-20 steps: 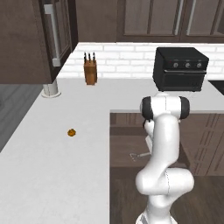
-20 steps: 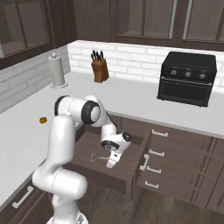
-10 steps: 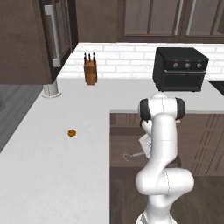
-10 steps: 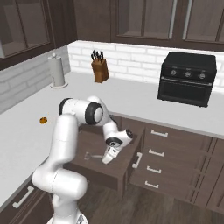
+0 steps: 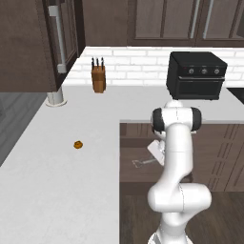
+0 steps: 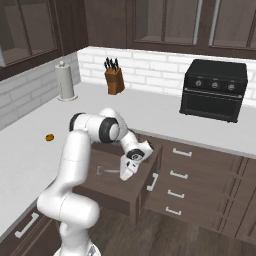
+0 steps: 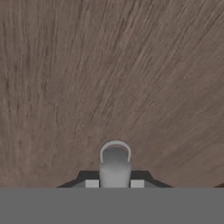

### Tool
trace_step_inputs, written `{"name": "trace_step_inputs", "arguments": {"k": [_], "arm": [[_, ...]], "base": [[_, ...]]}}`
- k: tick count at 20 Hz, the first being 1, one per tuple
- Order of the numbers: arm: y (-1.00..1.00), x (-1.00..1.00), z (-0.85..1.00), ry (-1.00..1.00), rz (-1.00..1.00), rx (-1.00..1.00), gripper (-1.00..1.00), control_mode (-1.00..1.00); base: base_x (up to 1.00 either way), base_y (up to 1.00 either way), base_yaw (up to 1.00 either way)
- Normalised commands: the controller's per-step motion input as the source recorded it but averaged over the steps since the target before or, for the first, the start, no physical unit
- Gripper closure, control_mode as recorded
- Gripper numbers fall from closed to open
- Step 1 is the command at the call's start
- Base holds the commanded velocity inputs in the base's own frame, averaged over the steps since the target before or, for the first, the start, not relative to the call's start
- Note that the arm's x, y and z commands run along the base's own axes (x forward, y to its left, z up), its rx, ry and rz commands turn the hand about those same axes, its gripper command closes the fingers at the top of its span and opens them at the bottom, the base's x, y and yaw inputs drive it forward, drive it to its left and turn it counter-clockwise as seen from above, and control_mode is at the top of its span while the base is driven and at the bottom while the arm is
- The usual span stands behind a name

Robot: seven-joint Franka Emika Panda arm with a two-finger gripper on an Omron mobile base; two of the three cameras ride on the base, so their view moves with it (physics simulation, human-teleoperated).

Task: Pick the peeler from the drawer and place it on the counter.

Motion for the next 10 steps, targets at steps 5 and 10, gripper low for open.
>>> {"name": "trace_step_inputs", "arguments": {"k": [5, 10], "arm": [[-0.09, -0.72, 1.0, -0.42, 0.11, 0.02, 1.0, -1.0], [0.01, -0.69, 1.0, -0.31, 0.03, 0.0, 1.0, -1.0]], "base": [[0.0, 0.0, 0.0], [0.0, 0.0, 0.0]]}}
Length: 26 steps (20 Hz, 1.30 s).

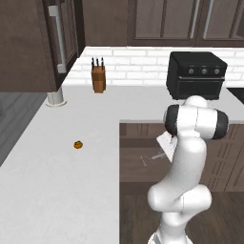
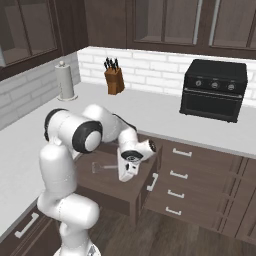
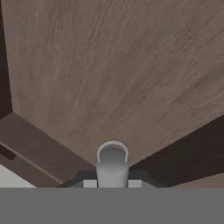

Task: Pick the peeler from the drawer and place it on the counter.

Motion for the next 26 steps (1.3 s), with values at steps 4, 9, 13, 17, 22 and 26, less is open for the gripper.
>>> {"name": "trace_step_inputs", "arguments": {"k": [4, 9, 13, 17, 22, 26], "arm": [[-0.11, -0.2, 1.0, -0.12, 0.05, 0.0, 1.0, -1.0], [0.69, -0.11, 1.0, -0.02, 0.09, -0.09, 1.0, -1.0], [1.0, -0.07, 1.0, 0.09, 0.16, -0.14, 1.0, -1.0], [1.0, -0.13, 1.0, 0.14, 0.16, -0.06, 1.0, -1.0], [1.0, -0.04, 0.28, 0.0, 0.05, -0.36, 1.0, -1.0], [1.0, 0.17, -0.41, 0.09, -0.03, -0.43, 1.0, -1.0]], "base": [[0.0, 0.0, 0.0], [0.0, 0.0, 0.0], [0.0, 0.0, 0.0], [0.0, 0.0, 0.0], [0.0, 0.0, 0.0], [0.0, 0.0, 0.0]]}}
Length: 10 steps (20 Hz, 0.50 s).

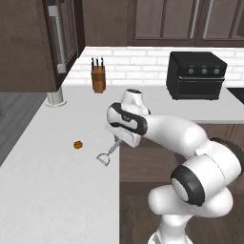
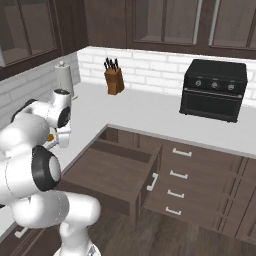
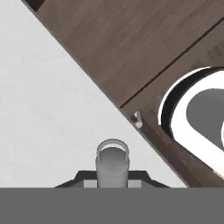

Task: Pick the peeler from the drawer and place it on the counter.

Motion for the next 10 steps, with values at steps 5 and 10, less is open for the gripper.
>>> {"name": "trace_step_inputs", "arguments": {"k": [5, 10], "arm": [[0.7, -0.15, -0.57, 0.06, 0.0, -0.19, 1.0, -1.0], [0.54, 0.01, -0.77, 0.03, 0.0, -0.15, 1.0, -1.0]], "base": [[0.0, 0.0, 0.0], [0.0, 0.0, 0.0]]}}
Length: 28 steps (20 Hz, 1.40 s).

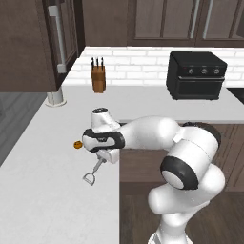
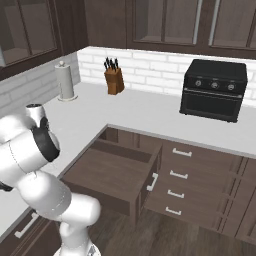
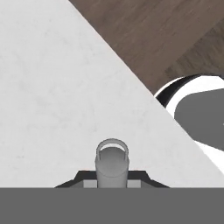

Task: Pick the peeler from the drawer and place it on the counter.

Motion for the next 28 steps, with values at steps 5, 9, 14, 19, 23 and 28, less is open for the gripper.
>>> {"name": "trace_step_inputs", "arguments": {"k": [5, 9, 14, 19, 23, 28], "arm": [[0.24, 0.04, -0.7, 0.0, 0.0, -0.06, 1.0, -1.0], [0.25, 0.08, -0.52, 0.0, 0.0, -0.05, -1.0, -1.0], [-0.17, -0.04, -0.03, -0.04, 0.0, 0.03, -1.0, -1.0], [-0.75, 0.0, 0.05, -0.04, 0.03, 0.13, -1.0, -1.0], [-0.96, -0.24, 0.41, -0.13, 0.08, 0.21, -1.0, -1.0], [-1.0, -0.45, 0.93, -0.14, 0.15, 0.27, -1.0, -1.0]], "base": [[0.0, 0.0, 0.0], [0.0, 0.0, 0.0], [0.0, 0.0, 0.0], [0.0, 0.0, 0.0], [0.0, 0.0, 0.0], [0.0, 0.0, 0.0]]}}
